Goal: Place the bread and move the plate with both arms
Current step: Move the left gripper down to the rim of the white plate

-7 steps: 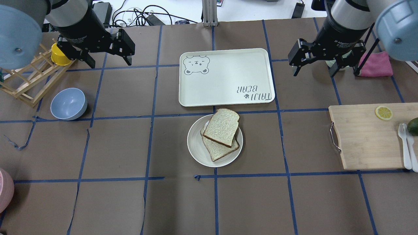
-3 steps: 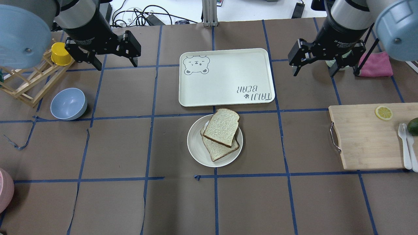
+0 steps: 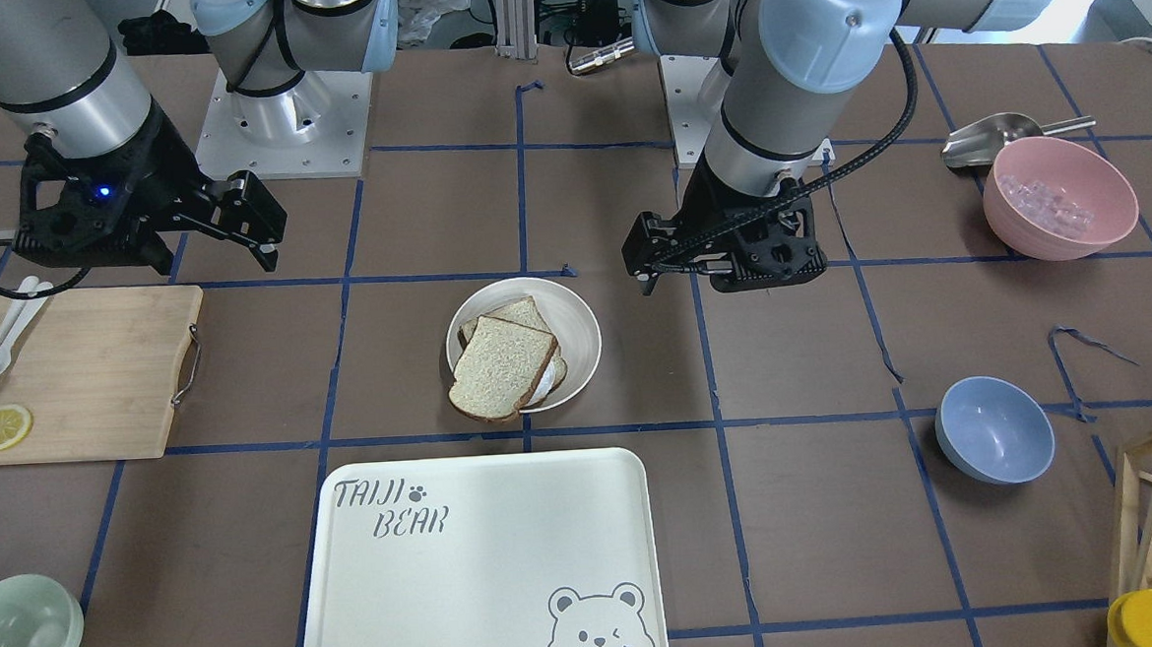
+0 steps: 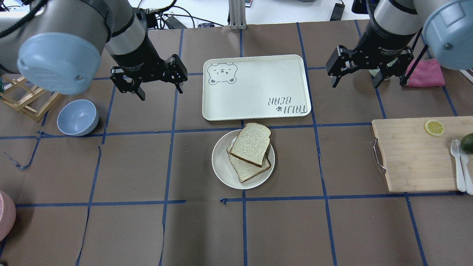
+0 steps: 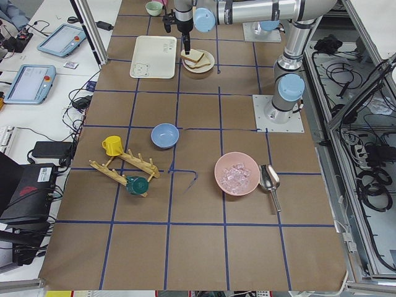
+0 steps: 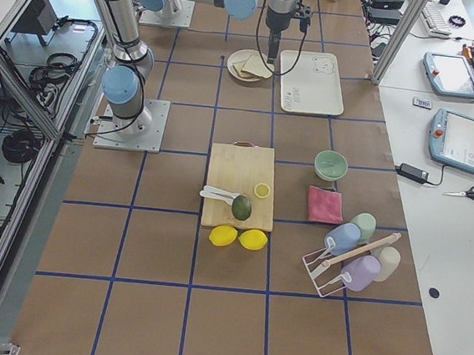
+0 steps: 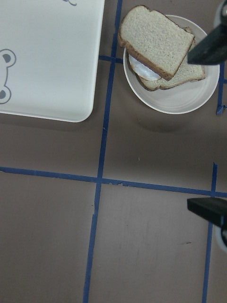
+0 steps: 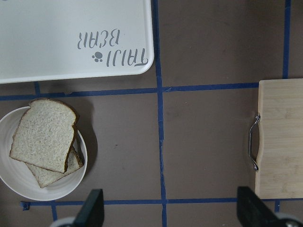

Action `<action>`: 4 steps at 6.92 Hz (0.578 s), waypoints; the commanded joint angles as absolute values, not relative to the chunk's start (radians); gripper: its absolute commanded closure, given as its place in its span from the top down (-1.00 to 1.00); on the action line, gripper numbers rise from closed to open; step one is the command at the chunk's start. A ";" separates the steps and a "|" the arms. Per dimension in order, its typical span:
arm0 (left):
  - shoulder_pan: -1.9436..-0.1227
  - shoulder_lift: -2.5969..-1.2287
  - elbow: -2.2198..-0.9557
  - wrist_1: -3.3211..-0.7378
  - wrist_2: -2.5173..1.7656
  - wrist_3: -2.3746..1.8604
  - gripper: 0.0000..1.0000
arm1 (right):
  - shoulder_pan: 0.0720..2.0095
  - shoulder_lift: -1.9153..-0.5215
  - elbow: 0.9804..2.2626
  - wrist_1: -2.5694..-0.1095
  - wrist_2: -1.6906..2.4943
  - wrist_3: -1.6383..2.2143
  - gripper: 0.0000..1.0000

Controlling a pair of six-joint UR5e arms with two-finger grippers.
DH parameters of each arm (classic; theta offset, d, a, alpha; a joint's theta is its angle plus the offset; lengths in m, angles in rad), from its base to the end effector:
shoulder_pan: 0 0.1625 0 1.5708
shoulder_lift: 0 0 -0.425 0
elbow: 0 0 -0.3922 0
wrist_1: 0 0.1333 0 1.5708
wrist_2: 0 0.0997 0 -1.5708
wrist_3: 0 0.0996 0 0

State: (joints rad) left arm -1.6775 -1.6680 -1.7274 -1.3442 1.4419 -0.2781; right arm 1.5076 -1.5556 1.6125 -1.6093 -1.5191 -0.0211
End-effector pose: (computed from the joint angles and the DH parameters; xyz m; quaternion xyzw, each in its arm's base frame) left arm -0.2004 -0.4994 0.3856 0.0863 -0.9941 -0.0256 0.0606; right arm 0.1069 -0.5036 0.4639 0.0213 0.9994 0.0081 0.0262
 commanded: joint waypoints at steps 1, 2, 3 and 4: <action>-1.699 -1.667 -1.904 -1.179 1.370 -0.347 0.94 | 1.506 -1.555 1.624 -1.621 -1.522 -0.028 1.00; -1.730 -1.672 -1.977 -1.067 1.367 -0.372 0.94 | 1.508 -1.557 1.624 -1.626 -1.520 -0.032 1.00; -1.759 -1.683 -2.047 -0.969 1.371 -0.417 0.94 | 1.506 -1.557 1.624 -1.626 -1.520 -0.032 1.00; -1.764 -1.693 -2.084 -0.919 1.371 -0.417 0.94 | 1.506 -1.555 1.624 -1.628 -1.522 -0.034 1.00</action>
State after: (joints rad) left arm -1.7464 -1.6810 -2.0194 -1.0075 1.3713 -0.3979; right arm 1.5069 -1.5565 1.6241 -1.6256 -1.5205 -0.0317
